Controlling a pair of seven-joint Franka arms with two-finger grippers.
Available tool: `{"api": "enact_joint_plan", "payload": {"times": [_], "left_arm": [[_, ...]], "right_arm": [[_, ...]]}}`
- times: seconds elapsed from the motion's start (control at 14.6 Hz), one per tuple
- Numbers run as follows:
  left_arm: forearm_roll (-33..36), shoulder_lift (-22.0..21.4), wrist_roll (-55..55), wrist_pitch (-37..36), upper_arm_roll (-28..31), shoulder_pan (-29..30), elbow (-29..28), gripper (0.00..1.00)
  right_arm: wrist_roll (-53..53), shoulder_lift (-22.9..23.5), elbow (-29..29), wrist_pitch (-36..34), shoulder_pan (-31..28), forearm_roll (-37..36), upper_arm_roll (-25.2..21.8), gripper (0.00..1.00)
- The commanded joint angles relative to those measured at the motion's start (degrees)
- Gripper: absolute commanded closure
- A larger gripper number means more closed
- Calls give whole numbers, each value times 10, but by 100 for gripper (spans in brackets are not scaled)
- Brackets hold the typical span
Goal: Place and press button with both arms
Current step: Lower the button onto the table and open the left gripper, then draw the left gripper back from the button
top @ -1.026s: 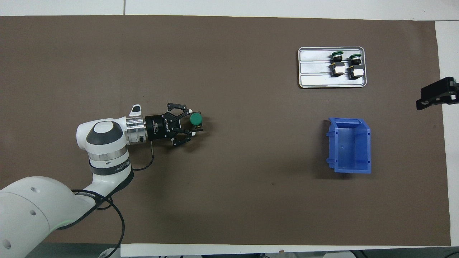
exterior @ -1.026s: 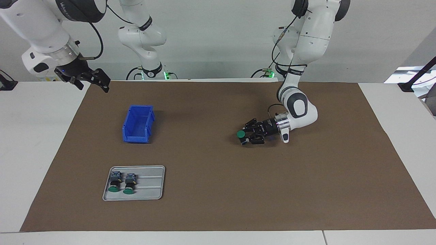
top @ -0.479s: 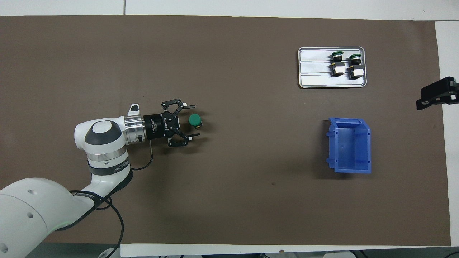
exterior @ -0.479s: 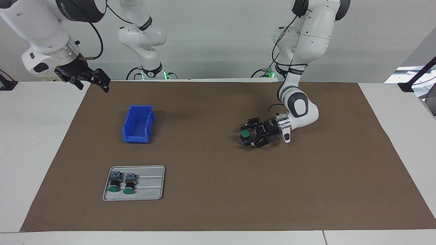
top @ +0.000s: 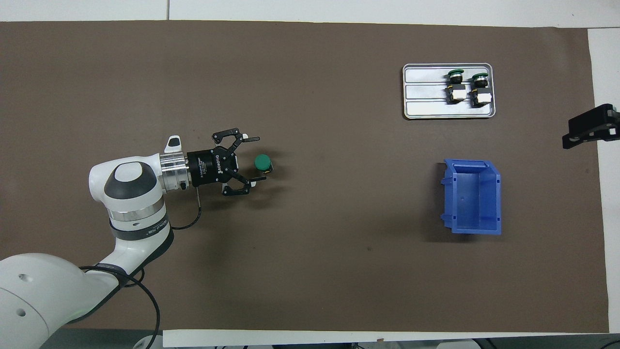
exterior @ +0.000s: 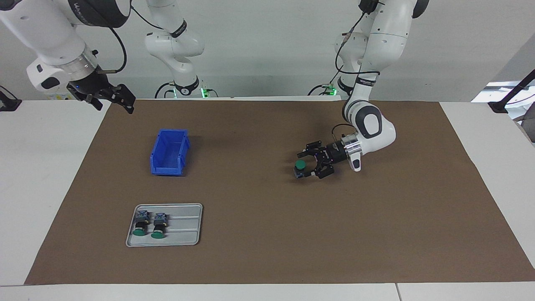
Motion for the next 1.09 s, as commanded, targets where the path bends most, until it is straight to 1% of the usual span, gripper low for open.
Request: {"api": "enact_joint_plan", "payload": {"times": [0.0,0.07,0.14,0.27,0.34,0.48,0.82,1.03], "left_arm": [[63,-60,-58,31,4,-4,-25,0],[87,-69,-75,32,4,-4,-25,0],[127,-81,-96,31,4,-2,-25,0],[192,-102,-148,25,4,20,-21,0],[221,-110,-162,25,4,21,-19,0],[252,-119,-169,25,4,27,-10,0],[409,-124,-187,21,4,30,32,0],[478,-123,-188,-8,4,33,71,0]], "right_arm": [[-12,-13,-15,1,0,1,-2,1],[-12,-13,-15,1,0,1,-2,1],[-11,-13,-15,1,0,1,-2,1],[-11,-13,-15,1,0,1,-2,1],[-11,-13,-15,1,0,1,-2,1],[-11,-13,-15,1,0,1,-2,1],[-11,-13,-15,1,0,1,-2,1],[-11,-13,-15,1,0,1,-2,1]]}}
